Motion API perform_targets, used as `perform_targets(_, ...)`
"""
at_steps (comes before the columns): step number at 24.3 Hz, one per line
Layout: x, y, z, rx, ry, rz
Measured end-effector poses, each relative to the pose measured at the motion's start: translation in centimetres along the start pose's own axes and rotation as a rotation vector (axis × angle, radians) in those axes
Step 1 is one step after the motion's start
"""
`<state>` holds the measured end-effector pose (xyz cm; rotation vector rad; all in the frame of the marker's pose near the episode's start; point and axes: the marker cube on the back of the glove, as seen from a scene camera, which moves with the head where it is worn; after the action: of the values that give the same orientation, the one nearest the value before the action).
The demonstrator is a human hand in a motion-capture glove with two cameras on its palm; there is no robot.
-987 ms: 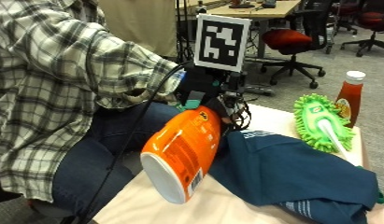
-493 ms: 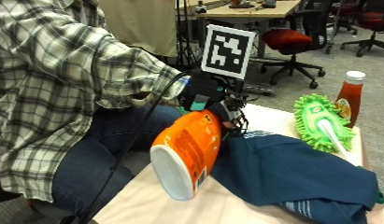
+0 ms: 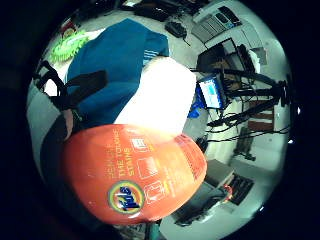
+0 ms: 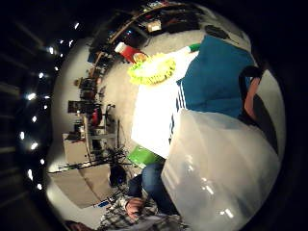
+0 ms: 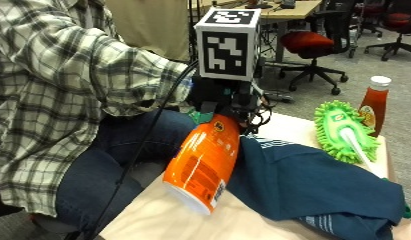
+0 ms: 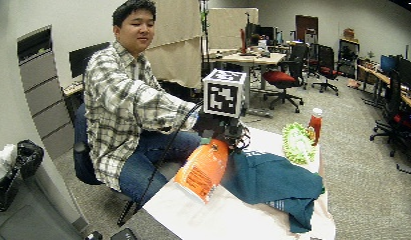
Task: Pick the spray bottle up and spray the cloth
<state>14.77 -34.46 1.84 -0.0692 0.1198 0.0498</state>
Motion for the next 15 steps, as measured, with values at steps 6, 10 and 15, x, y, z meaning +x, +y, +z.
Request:
perform_targets(6,2.2,0.5,-3.7,0.163,-0.458,0.08)
perform_targets(10,3.4,1.1,-5.5,0.271,-0.751,0.109)
perform_targets(15,2.6,2.3,-7.1,0.351,-0.978,0.022)
